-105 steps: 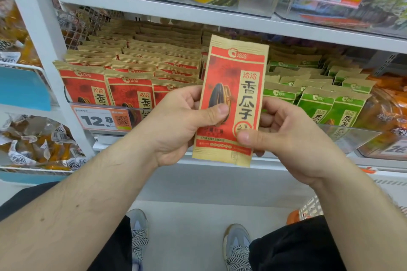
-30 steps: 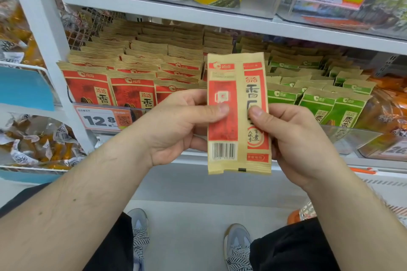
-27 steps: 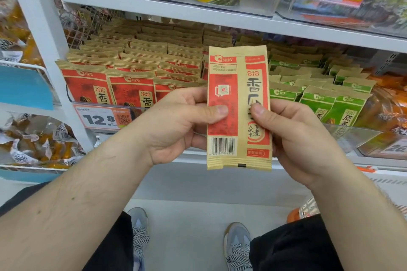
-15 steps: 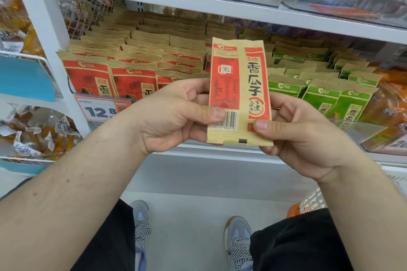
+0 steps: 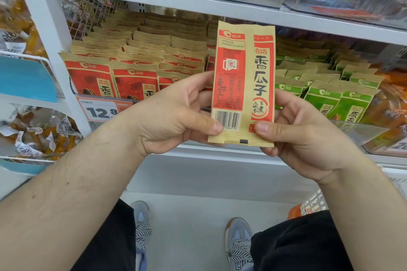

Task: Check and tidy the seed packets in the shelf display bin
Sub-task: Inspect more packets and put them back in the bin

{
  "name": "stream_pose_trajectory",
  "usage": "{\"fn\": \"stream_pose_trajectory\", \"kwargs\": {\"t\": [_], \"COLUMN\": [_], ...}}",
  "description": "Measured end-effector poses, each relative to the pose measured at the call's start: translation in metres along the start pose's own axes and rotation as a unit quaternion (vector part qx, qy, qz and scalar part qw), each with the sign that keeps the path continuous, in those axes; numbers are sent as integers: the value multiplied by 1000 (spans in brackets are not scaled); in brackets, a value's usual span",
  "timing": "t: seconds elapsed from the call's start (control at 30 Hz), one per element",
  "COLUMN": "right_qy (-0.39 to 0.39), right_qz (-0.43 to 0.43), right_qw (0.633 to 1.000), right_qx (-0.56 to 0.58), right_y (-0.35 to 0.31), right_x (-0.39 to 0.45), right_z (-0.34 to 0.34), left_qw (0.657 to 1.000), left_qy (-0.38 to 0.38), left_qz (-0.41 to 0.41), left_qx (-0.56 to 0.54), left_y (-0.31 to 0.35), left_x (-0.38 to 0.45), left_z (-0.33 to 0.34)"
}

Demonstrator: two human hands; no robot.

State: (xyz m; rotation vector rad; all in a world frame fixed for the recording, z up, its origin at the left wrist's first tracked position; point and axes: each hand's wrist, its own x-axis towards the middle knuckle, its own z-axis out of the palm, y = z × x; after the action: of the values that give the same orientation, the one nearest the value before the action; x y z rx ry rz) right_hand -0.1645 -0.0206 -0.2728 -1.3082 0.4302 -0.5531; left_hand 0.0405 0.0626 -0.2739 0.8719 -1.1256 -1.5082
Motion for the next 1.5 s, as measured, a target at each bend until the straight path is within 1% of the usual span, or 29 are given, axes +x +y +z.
{"fn": "stream_pose_trajectory", "kwargs": {"t": [0.1,0.17,0.27,0.33,0.5,0.6,0.67,0.7,0.73,0.8,0.83,0.87,0.93,0.97,1.03,1.07,1.1,1.17,1.2,1.23,1.27,1.4,1.5], "right_qy": [-7,2,39,59,47,52,80,107,137,164,156,137,110,115,126,117,99,74,77,82,86,95,85], "right_qz": [-1,-6,-13,-11,5,12,15,7,-7,-24,-25,-24,-21,-13,18,28,33,41,46,50,51,50,46], "right_qw": [999,997,989,985,980,975,969,966,961,951,952,959,979,985,991,993,993,990,989,987,987,986,988], "right_qx": [-39,-81,-143,-163,-193,-215,-231,-235,-241,-260,-263,-247,-171,-126,-29,16,57,110,120,125,125,126,123], "right_y": [1,2,4,4,4,4,6,6,7,9,11,13,17,18,18,18,16,15,15,15,15,16,16], "right_x": [0,0,1,1,1,1,3,4,5,6,6,6,6,7,8,9,10,13,14,15,16,17,16], "right_z": [0,-1,-1,0,1,1,5,7,10,16,19,23,28,27,21,17,15,13,12,11,10,11,12], "left_qw": [997,995,996,995,990,990,988,983,971,916,891,877,873,877,880,889,911,966,980,985,986,986,985], "left_qy": [69,93,90,93,132,129,141,158,186,240,239,219,175,174,223,247,248,199,175,163,157,157,160], "left_qz": [2,4,-3,-7,-8,-13,-10,1,24,87,106,117,117,113,109,96,71,18,6,6,12,23,27], "left_qx": [-25,-20,11,34,53,58,68,92,148,308,371,412,440,434,404,373,320,163,95,63,54,56,53], "left_y": [1,1,0,1,0,1,3,2,1,-5,-8,-9,-8,-7,-4,-3,-2,-2,-2,-2,-2,-2,-3], "left_x": [1,1,-1,-1,1,-1,-1,-1,0,2,1,0,-1,-1,1,2,2,1,1,1,1,1,0], "left_z": [2,3,4,6,6,6,9,11,14,20,24,29,33,32,25,22,21,21,22,23,22,20,20]}}
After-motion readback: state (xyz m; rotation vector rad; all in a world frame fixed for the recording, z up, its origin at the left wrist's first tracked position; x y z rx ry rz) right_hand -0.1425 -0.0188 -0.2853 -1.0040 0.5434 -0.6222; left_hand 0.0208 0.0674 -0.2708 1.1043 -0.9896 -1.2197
